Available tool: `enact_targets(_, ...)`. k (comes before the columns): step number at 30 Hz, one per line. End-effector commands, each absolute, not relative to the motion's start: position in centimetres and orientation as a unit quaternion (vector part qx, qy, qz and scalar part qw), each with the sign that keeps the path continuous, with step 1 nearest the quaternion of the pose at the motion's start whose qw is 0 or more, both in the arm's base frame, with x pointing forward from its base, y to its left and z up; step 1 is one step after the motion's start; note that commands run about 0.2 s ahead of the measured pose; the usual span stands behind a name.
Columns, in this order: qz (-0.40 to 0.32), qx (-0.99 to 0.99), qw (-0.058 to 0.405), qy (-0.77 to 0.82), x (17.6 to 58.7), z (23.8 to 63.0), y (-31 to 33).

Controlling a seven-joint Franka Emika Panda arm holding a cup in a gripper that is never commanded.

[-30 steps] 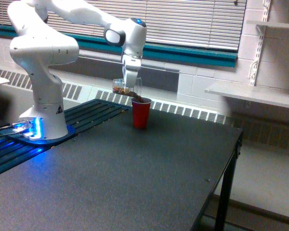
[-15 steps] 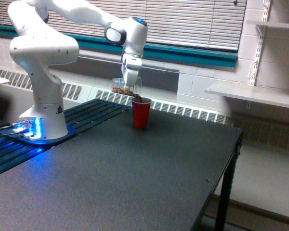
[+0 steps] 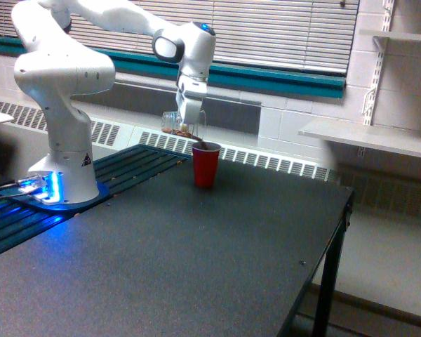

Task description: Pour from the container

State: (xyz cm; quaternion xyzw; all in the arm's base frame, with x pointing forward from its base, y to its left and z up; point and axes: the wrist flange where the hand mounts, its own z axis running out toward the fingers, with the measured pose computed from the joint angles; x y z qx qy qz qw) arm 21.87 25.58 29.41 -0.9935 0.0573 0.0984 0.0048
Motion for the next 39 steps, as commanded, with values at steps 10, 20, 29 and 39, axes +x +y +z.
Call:
enact_targets(10,0.107,-0.994,0.0,0.025,22.0,30.3,26.0)
enact_targets(20,0.112,-0.993,-0.009,0.026,22.5,30.2,25.3)
enact_targets(29,0.107,-0.994,-0.01,0.031,23.0,30.5,24.7)
enact_targets(39,0.106,-0.994,-0.002,0.022,22.6,31.0,25.2)
